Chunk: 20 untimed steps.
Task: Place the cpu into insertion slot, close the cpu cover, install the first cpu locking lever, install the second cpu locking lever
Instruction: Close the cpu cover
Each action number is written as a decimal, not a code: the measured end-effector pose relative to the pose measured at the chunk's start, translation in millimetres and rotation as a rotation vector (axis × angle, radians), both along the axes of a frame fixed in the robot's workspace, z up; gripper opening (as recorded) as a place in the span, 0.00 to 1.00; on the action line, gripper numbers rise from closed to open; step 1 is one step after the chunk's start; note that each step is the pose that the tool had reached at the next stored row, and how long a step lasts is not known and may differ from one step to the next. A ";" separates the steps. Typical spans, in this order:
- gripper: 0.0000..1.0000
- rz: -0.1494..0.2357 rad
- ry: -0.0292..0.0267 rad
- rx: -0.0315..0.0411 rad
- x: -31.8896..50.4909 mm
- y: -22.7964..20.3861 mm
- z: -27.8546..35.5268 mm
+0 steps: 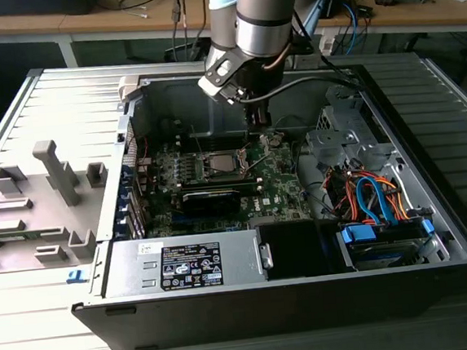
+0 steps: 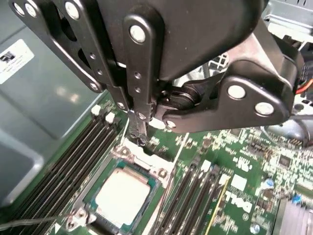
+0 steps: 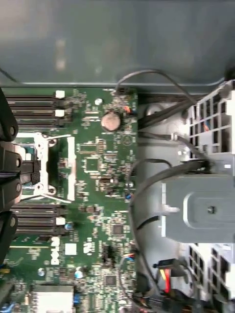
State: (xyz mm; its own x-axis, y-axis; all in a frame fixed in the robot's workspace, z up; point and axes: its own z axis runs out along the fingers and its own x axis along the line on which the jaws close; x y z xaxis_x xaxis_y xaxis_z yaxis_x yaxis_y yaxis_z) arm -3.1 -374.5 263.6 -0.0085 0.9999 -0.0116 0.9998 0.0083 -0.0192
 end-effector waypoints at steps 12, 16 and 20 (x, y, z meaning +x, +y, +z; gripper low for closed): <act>0.11 0.008 0.1043 -0.0005 74.4 1.1 -6.7; 0.11 0.055 0.1049 -0.0028 73.6 1.1 -17.0; 0.11 0.059 0.1044 0.0010 60.5 1.0 -18.6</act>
State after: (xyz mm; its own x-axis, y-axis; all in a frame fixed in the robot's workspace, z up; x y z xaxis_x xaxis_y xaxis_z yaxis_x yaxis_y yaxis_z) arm 57.4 -373.5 245.1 -0.0686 0.9976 -0.0066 0.9901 0.0673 -0.1232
